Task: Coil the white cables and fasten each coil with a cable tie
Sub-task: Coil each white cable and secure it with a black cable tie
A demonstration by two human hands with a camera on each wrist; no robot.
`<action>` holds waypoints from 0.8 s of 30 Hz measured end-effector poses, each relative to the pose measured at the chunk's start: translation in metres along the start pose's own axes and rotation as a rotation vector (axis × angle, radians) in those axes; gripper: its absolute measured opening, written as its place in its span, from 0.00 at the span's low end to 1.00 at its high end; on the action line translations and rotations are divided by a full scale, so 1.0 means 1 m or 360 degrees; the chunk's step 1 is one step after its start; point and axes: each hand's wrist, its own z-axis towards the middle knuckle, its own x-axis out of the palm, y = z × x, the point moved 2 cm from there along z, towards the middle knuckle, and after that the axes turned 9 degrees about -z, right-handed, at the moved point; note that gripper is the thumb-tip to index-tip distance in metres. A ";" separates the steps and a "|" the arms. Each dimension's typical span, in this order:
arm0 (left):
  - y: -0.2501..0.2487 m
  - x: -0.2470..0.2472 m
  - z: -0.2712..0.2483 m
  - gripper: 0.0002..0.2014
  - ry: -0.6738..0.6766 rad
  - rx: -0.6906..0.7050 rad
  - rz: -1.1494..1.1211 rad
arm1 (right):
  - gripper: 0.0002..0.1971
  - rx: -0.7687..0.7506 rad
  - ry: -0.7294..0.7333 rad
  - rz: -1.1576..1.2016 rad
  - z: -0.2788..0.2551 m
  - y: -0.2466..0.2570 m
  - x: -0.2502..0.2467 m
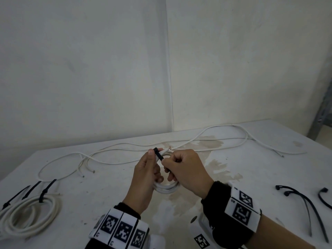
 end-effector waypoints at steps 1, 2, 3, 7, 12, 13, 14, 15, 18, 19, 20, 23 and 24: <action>0.000 0.000 0.001 0.18 -0.0003 0.0005 0.0000 | 0.16 -0.0002 0.0001 0.0006 0.000 0.000 0.000; 0.000 0.001 0.001 0.18 -0.0010 0.0008 0.0000 | 0.16 -0.0004 0.0006 0.0016 0.000 0.000 0.000; 0.000 0.001 0.001 0.18 -0.0016 0.0007 0.0000 | 0.16 -0.0006 0.0013 0.0029 -0.001 0.000 0.000; -0.002 0.003 0.000 0.19 -0.0023 -0.0058 -0.0051 | 0.15 -0.0008 0.0031 0.0081 -0.001 -0.001 -0.001; -0.001 0.005 0.001 0.21 -0.0051 -0.0075 -0.0065 | 0.16 -0.0016 0.0036 0.0073 -0.002 -0.002 0.000; -0.002 0.005 0.001 0.20 -0.0060 -0.0071 -0.0062 | 0.16 -0.0021 0.0035 0.0071 -0.002 -0.002 0.000; -0.002 0.005 0.002 0.19 -0.0069 -0.0066 -0.0059 | 0.16 -0.0024 0.0036 0.0073 -0.002 -0.001 0.000; -0.002 0.004 0.002 0.19 -0.0074 -0.0057 -0.0053 | 0.16 -0.0032 0.0041 0.0076 -0.002 -0.001 0.001; -0.002 0.002 0.002 0.16 -0.0048 0.0036 -0.0040 | 0.16 -0.0085 0.0051 0.0044 -0.002 0.000 0.006; -0.001 0.002 0.002 0.16 -0.0029 0.0070 -0.0038 | 0.16 -0.0096 0.0034 0.0037 -0.002 0.001 0.007; 0.000 0.003 0.001 0.16 -0.0013 0.0093 -0.0029 | 0.16 -0.0104 0.0002 0.0040 -0.003 0.002 0.008; -0.001 0.007 0.000 0.16 0.0013 0.0101 -0.0020 | 0.17 -0.0144 -0.0124 0.0056 -0.001 0.004 0.010; -0.002 0.007 0.000 0.16 0.0019 0.0107 -0.0022 | 0.17 -0.0155 -0.0148 0.0062 -0.001 0.005 0.010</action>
